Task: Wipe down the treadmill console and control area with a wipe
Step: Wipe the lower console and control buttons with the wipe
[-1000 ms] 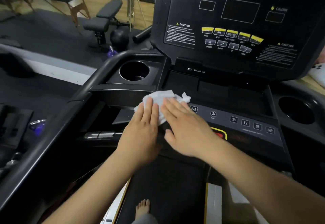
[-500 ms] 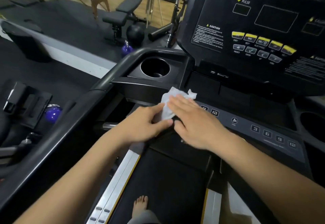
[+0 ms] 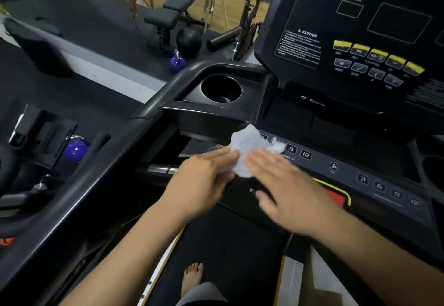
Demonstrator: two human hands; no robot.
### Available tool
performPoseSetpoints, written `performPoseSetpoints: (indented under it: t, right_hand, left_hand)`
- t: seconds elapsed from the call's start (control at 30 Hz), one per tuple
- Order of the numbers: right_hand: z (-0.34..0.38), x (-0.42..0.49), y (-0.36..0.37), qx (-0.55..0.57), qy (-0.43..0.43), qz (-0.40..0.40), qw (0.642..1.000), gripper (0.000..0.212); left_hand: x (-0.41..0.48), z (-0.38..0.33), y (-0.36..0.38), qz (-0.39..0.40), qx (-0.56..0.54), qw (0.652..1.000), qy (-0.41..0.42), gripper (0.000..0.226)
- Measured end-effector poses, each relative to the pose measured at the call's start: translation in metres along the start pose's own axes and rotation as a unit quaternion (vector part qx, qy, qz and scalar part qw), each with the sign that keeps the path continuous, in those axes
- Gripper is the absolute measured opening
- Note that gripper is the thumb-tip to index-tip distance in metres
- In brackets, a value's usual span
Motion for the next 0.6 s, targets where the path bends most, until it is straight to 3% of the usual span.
performPoseSetpoints:
  t: [0.13,0.27,0.4,0.47,0.53,0.6]
  right_hand:
    - [-0.014,0.011,-0.008,0.018,0.039,-0.004,0.999,0.072]
    - [0.028,-0.015,0.007,0.021,-0.014,-0.035,0.999,0.069]
    - [0.036,-0.031,0.018,0.035,-0.062,-0.091,0.993,0.048]
    - [0.030,-0.029,0.010,0.070,-0.036,-0.131,0.988,0.037]
    - [0.023,-0.026,-0.011,0.133,0.023,-0.185,0.973,0.028]
    - [0.009,-0.024,-0.039,0.237,0.110,-0.227,0.938,0.025]
  left_hand:
    - [0.004,-0.014,0.005,-0.016,0.046,0.998,0.042,0.029]
    - [-0.025,-0.006,0.002,-0.010,0.072,0.995,0.071,0.019]
    - [-0.037,0.003,-0.005,-0.012,0.122,0.984,0.127,0.014]
    - [-0.023,-0.004,-0.020,-0.030,0.043,0.994,0.094,0.015]
    - [-0.003,-0.007,-0.034,-0.048,-0.081,0.996,0.003,0.011]
    - [0.015,-0.006,-0.040,-0.060,-0.212,0.972,-0.086,0.010]
Point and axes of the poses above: each hand's wrist, its own x-axis towards the middle knuckle, its own y-axis out of the palm, z = x × y, the point moved 7 cm from there along x, towards the middle knuckle
